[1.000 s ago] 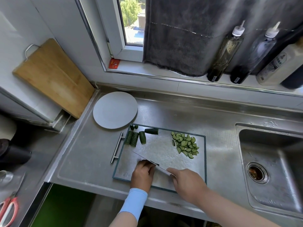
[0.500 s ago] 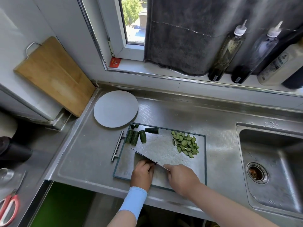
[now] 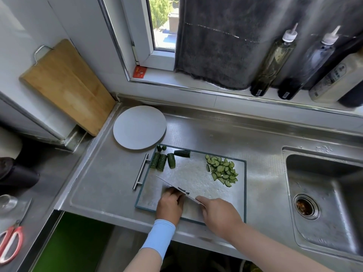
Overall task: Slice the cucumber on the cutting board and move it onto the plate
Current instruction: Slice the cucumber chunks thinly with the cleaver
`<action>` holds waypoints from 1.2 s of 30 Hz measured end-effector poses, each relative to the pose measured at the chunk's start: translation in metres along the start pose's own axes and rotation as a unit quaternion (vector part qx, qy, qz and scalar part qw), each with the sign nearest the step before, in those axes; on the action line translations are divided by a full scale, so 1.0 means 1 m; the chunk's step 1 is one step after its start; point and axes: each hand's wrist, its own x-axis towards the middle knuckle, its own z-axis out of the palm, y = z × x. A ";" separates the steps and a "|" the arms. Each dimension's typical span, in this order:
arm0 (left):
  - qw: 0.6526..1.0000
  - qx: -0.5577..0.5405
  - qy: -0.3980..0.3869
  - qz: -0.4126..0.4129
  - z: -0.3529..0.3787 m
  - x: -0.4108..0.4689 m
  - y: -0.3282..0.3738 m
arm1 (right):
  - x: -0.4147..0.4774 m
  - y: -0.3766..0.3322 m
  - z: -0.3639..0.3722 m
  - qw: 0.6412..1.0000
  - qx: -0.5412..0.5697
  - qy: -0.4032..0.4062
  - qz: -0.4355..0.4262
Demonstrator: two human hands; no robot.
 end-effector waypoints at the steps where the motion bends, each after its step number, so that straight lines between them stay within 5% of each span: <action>1: 1.000 -0.002 0.001 0.000 0.000 0.000 0.000 | -0.002 0.002 0.000 1.000 0.007 -0.001 0.002; 36: 1.000 -0.015 0.020 -0.012 0.003 -0.005 -0.003 | -0.009 0.011 -0.003 1.000 0.013 -0.018 0.002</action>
